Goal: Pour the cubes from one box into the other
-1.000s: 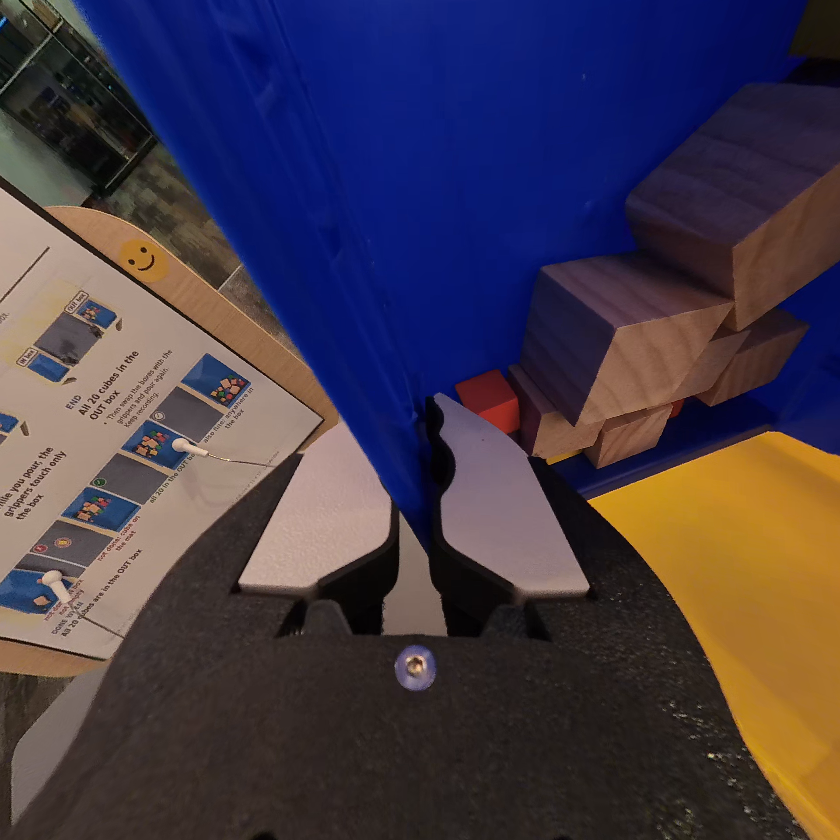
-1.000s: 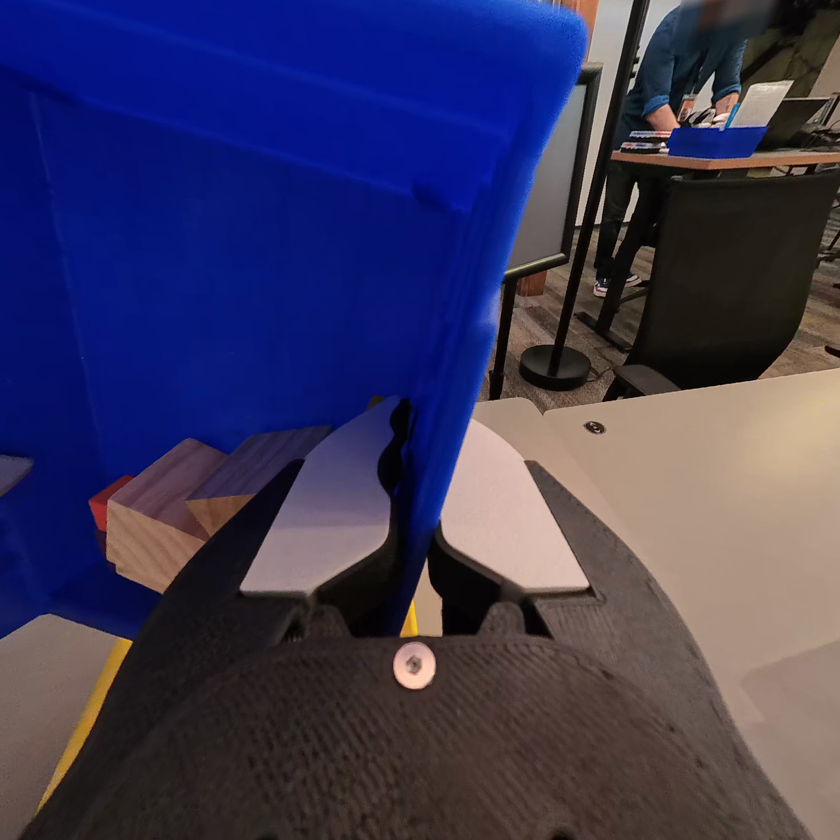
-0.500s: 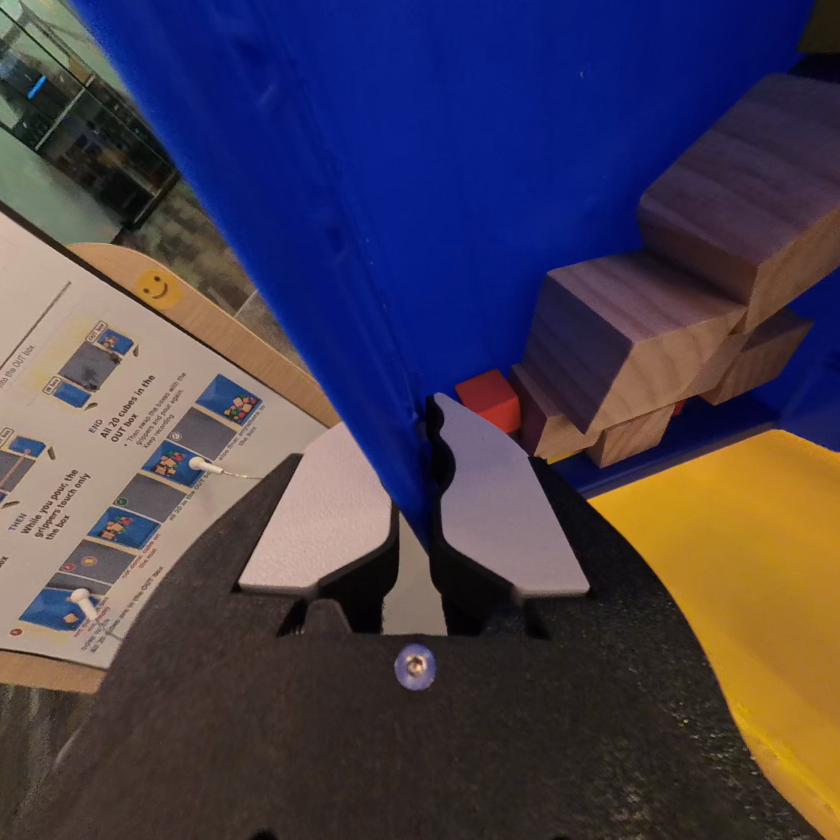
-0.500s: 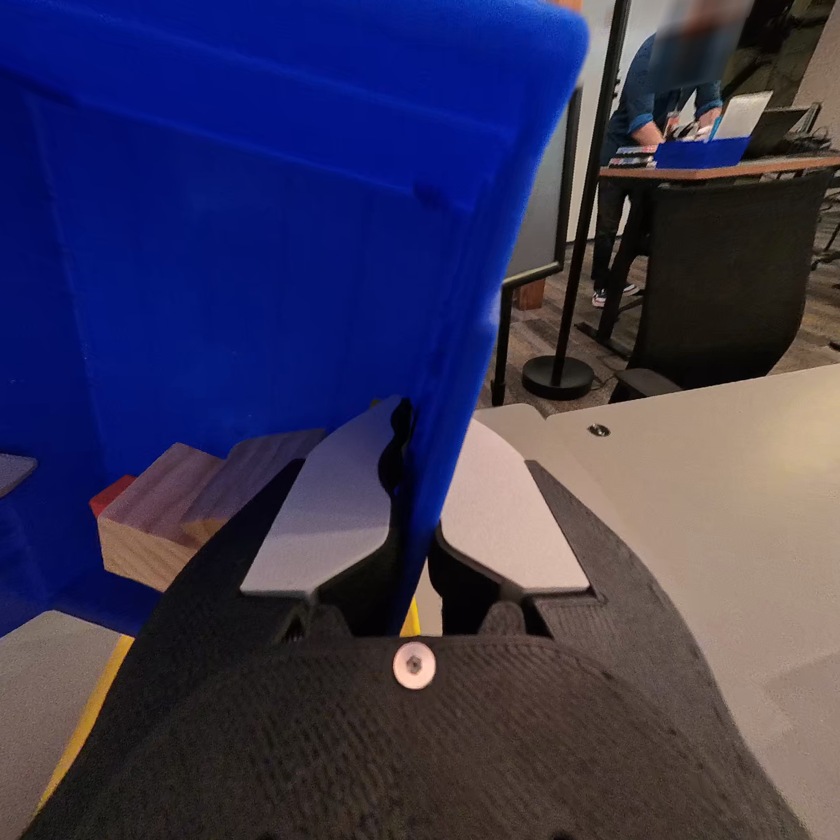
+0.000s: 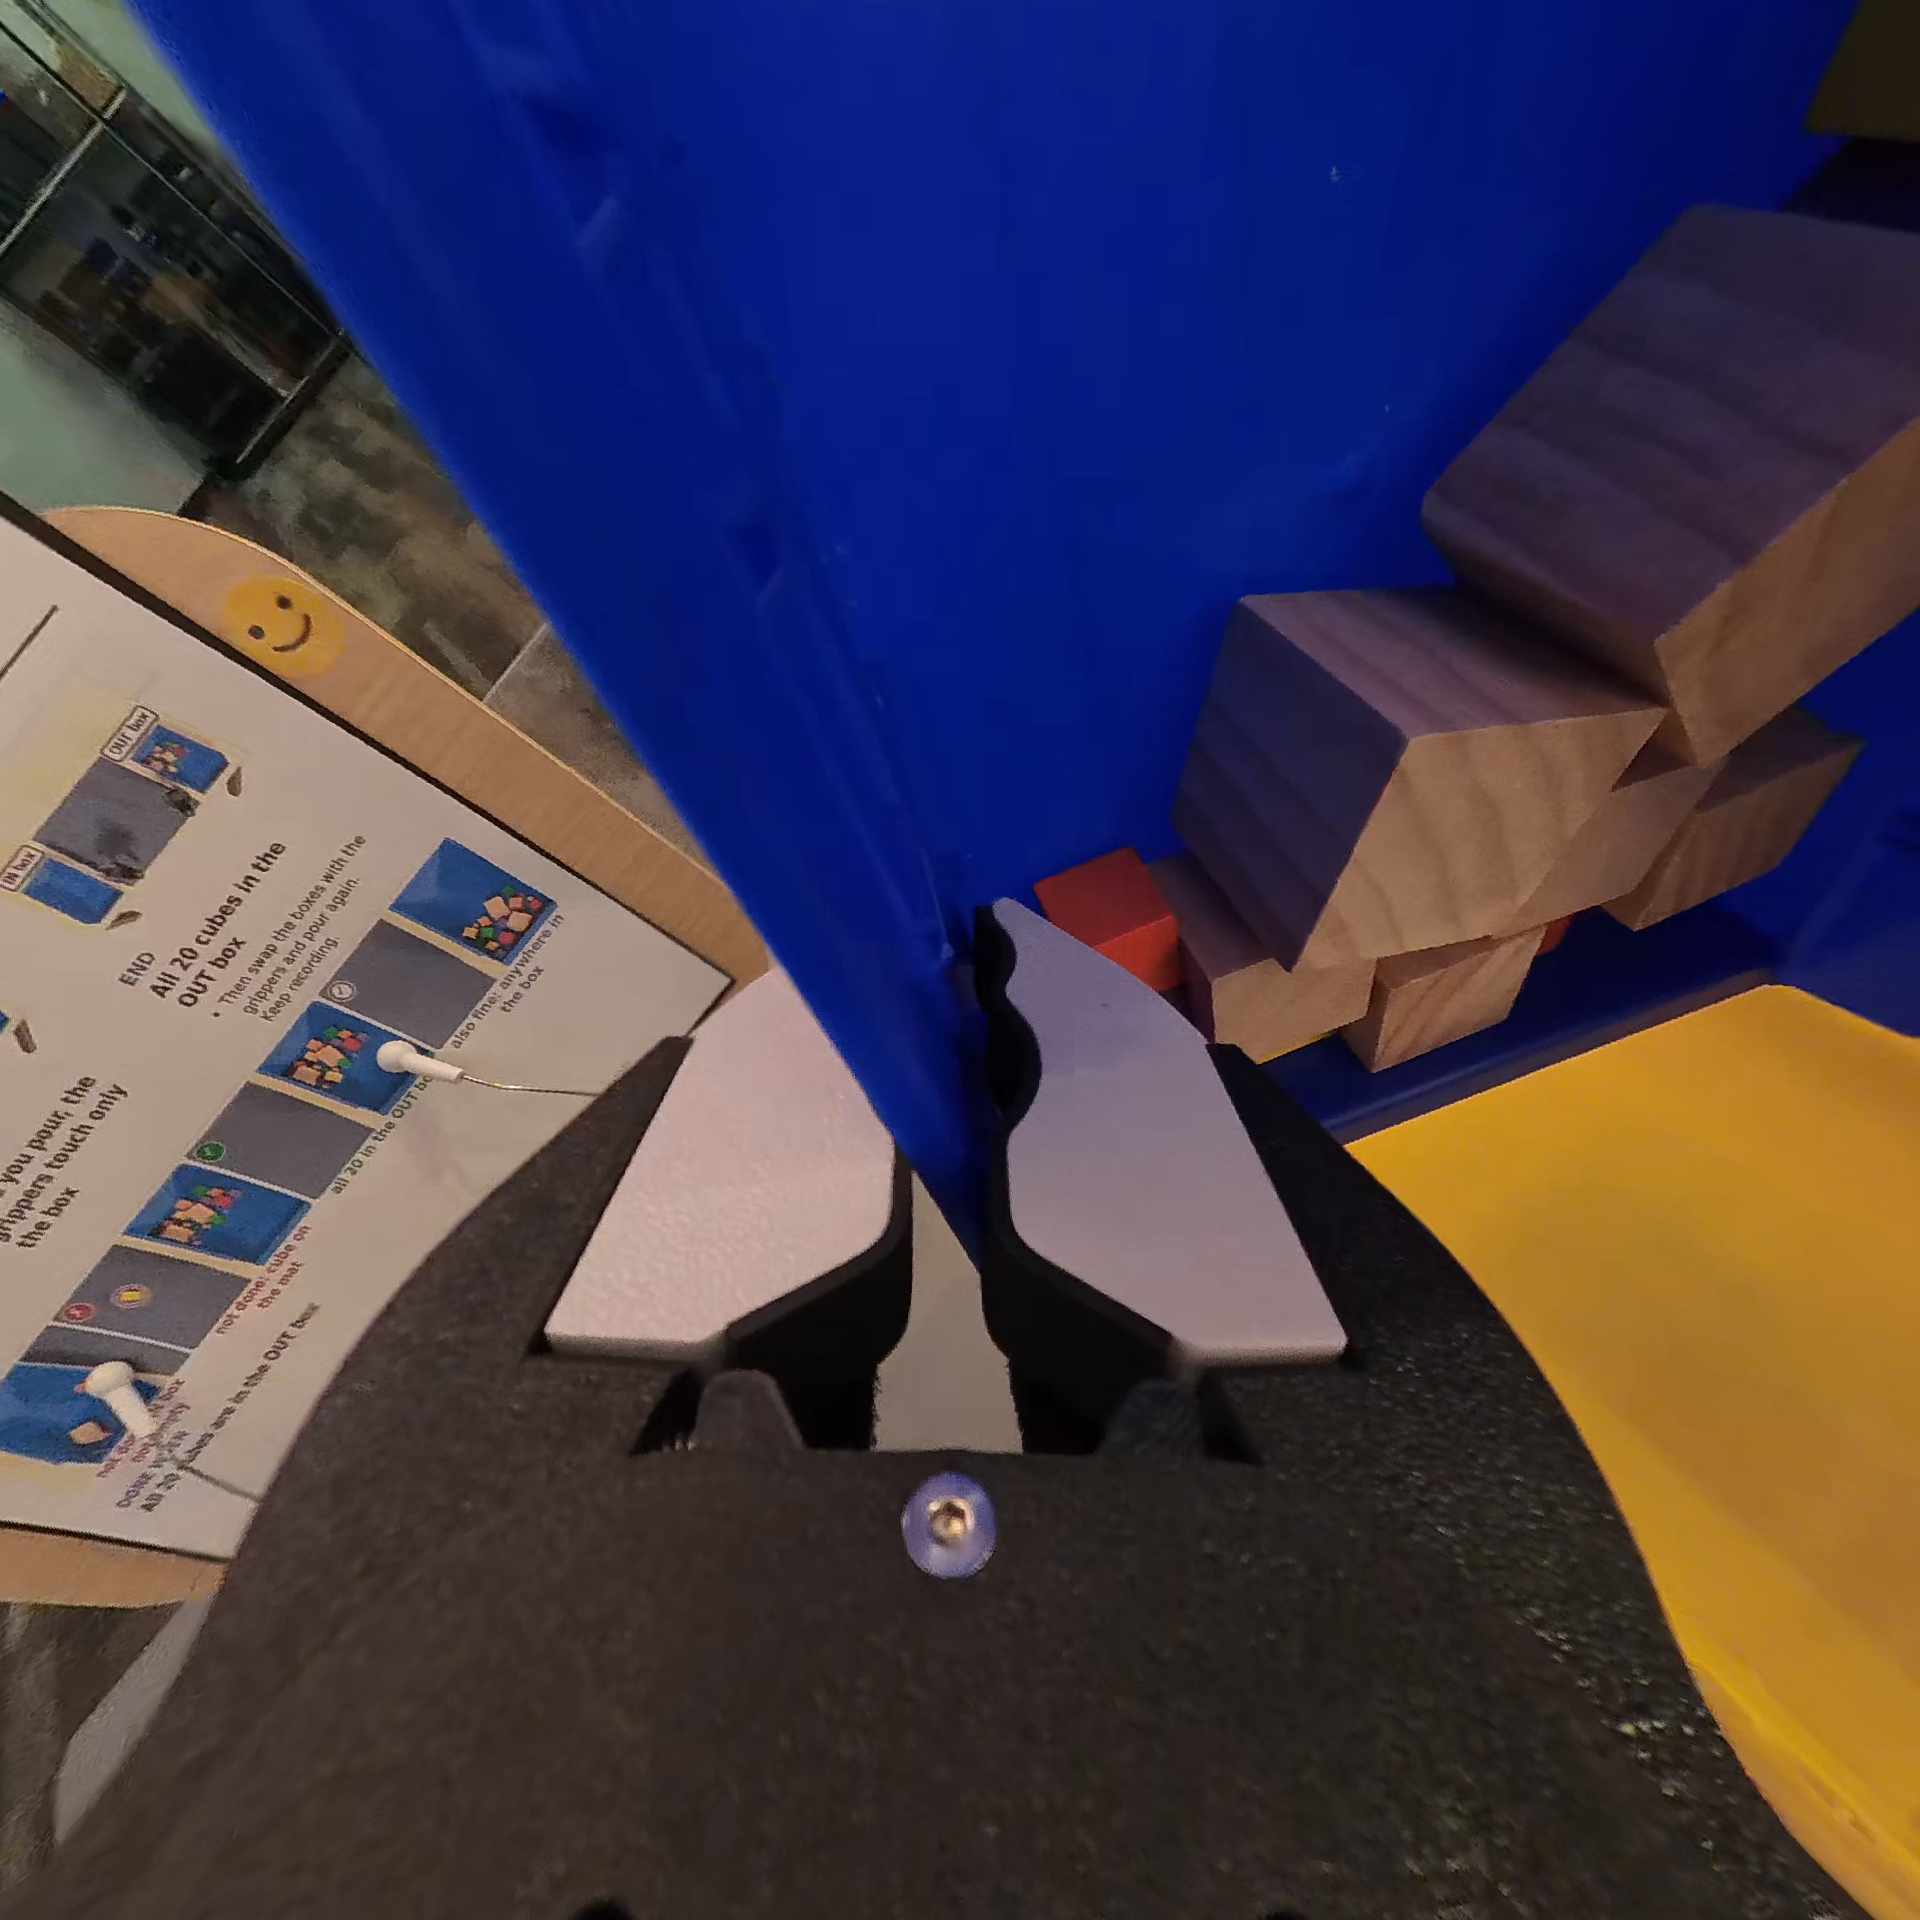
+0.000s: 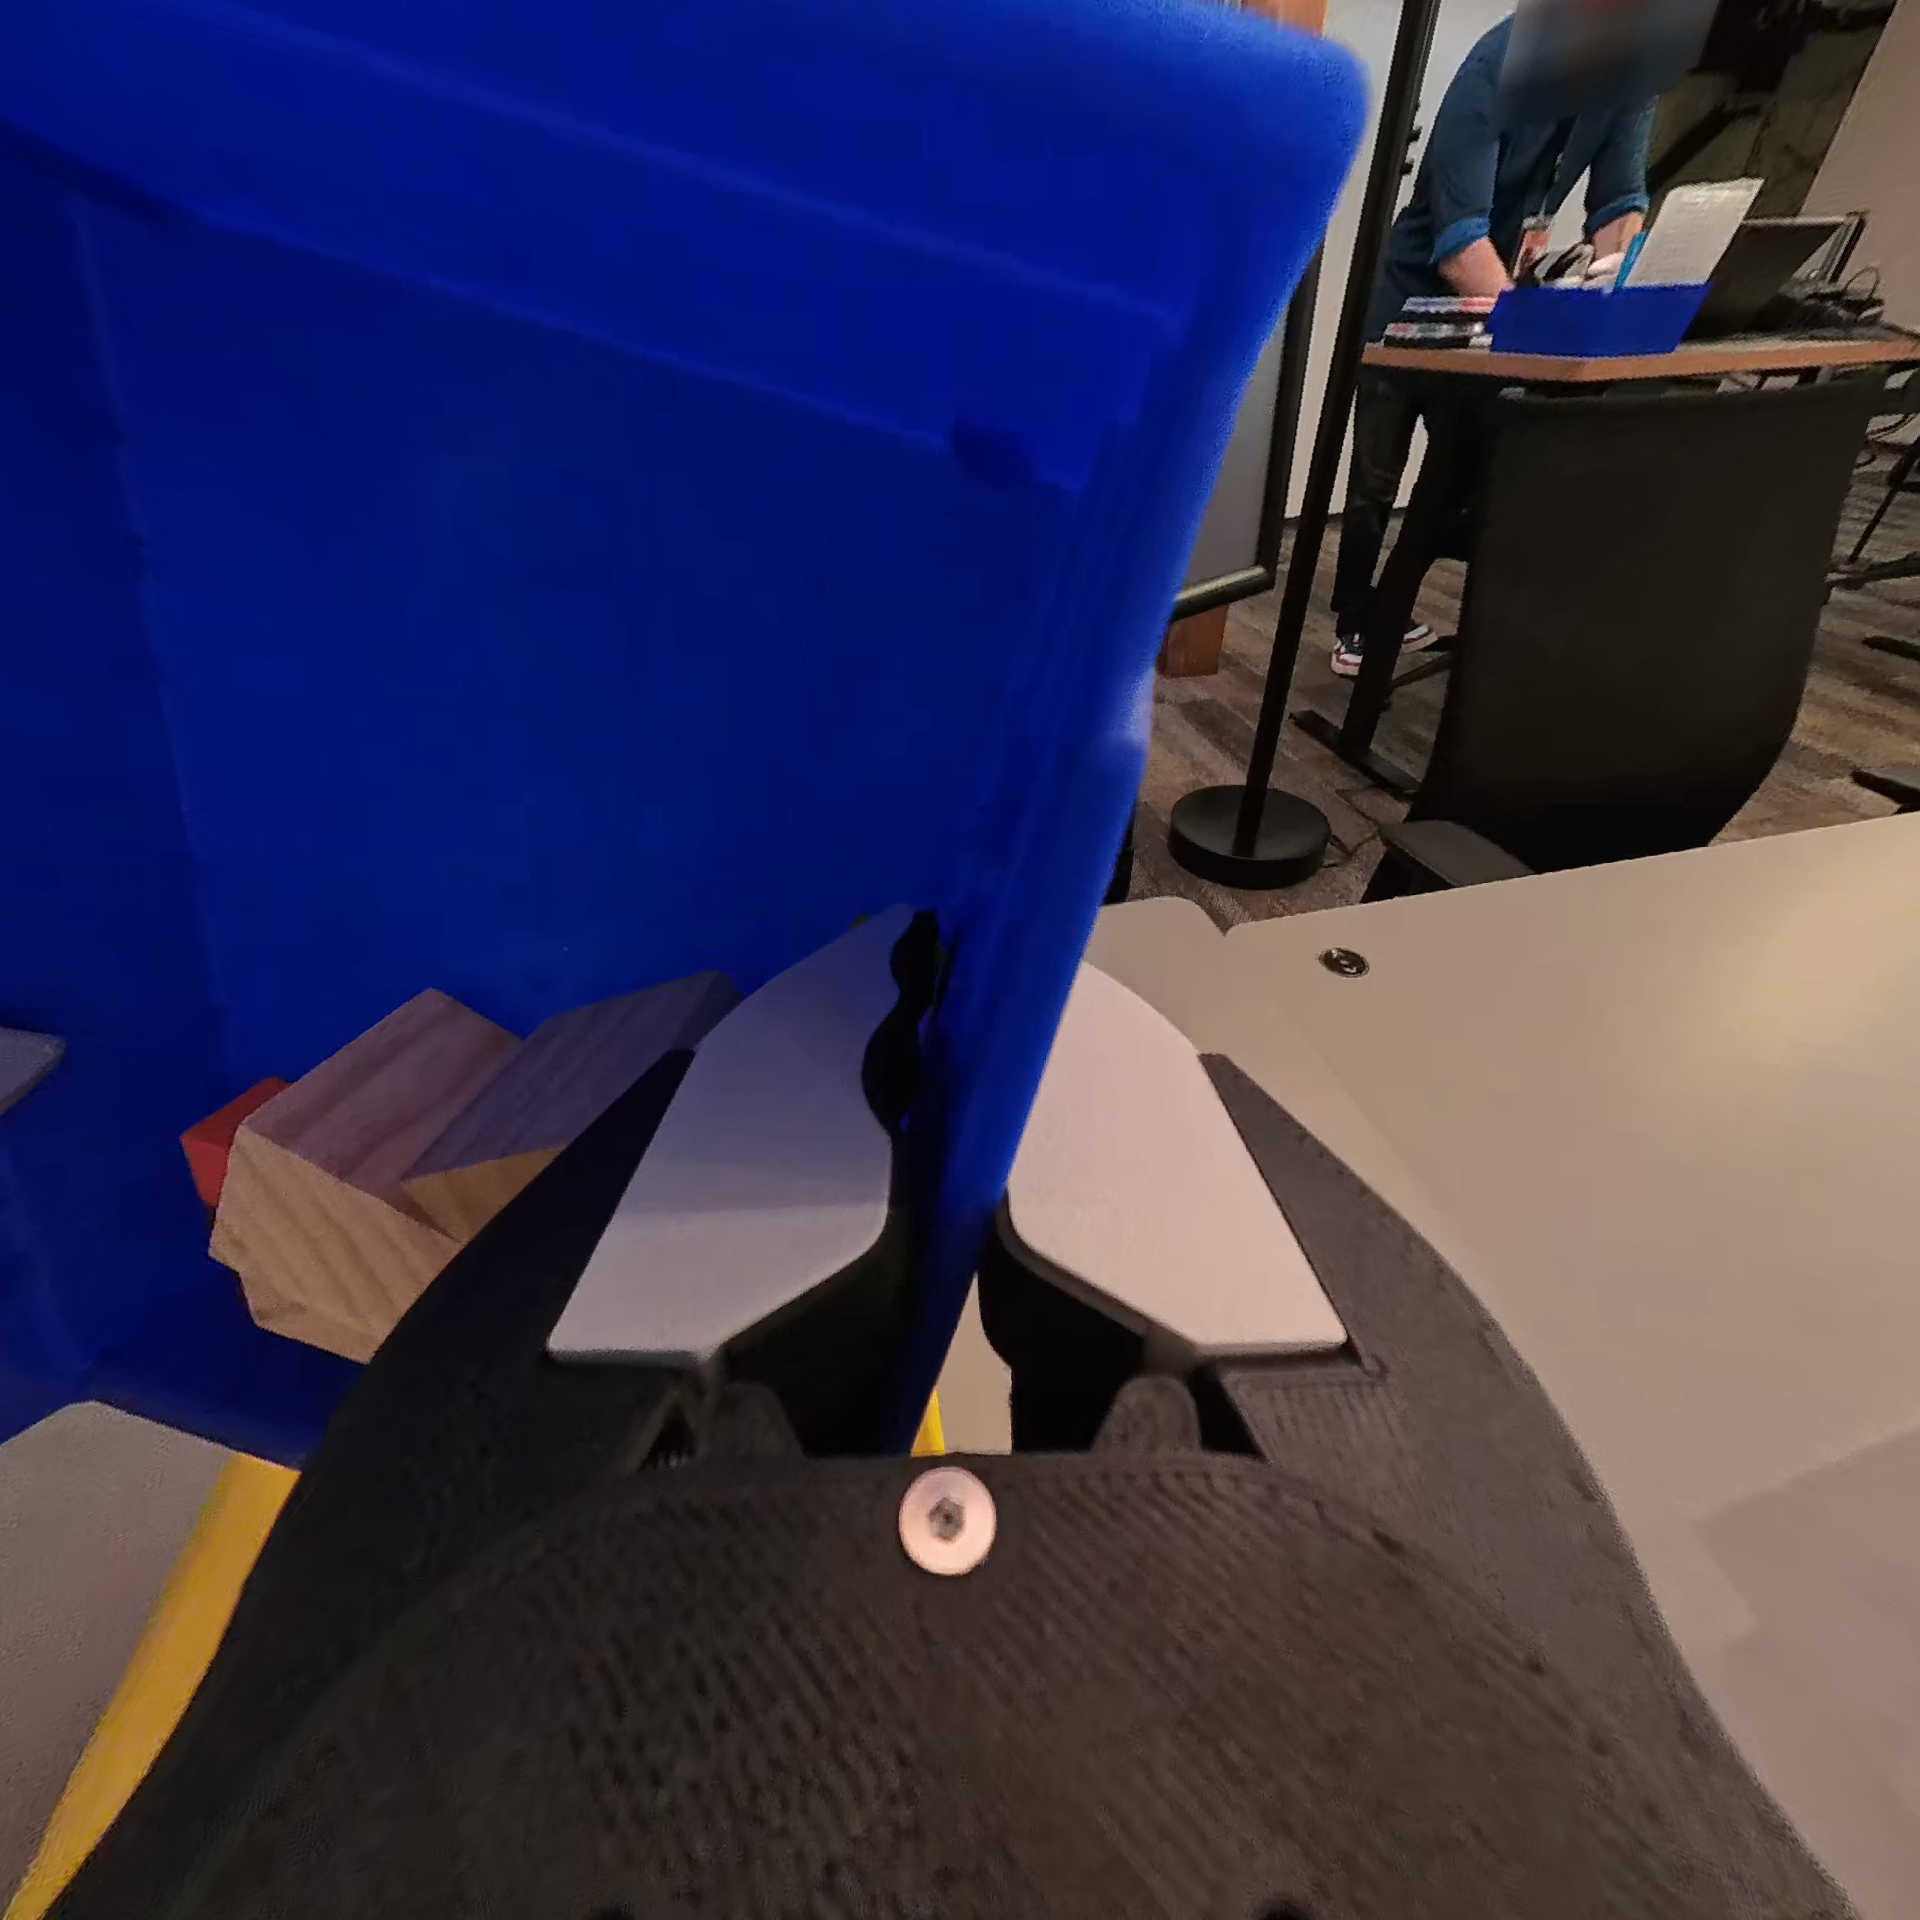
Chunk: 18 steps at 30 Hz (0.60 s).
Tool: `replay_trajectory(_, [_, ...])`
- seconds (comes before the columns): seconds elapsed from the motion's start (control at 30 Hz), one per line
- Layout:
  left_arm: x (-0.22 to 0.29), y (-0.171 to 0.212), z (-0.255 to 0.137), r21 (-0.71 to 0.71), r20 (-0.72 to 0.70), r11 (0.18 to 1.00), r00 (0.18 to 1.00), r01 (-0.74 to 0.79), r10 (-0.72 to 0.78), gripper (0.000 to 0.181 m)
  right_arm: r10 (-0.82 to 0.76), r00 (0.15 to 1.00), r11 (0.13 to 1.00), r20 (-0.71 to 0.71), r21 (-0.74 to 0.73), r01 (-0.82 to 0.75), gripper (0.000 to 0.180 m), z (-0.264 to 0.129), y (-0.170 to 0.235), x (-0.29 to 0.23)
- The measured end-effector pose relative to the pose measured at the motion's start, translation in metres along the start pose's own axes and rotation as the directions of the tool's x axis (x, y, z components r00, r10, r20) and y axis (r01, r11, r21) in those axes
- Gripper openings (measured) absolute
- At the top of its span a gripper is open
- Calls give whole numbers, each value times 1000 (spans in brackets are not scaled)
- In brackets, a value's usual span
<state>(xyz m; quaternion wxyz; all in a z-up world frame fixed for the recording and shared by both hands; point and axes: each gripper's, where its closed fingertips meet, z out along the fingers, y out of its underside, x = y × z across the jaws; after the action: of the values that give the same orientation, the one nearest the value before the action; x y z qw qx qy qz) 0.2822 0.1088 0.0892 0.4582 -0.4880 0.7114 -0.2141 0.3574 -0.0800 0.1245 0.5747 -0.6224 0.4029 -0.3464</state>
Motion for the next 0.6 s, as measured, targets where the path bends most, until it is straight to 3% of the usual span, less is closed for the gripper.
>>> replay_trajectory(0.3, [0,-8,-4,53,17,999,1000,-5,5,8,19,1000,999,8,47,-19,4,-5,-8,3])
replay_trajectory(0.43, [5,1,8,-9,-4,1000,1000,-14,14,8,14,1000,1000,-5,-13,-14,5,4,5,5])
replay_trajectory(0.6, [1,-5,10,58,-9,998,1000,-3,4,8,-5,1000,999,-16,38,6,6,1,-3,5])
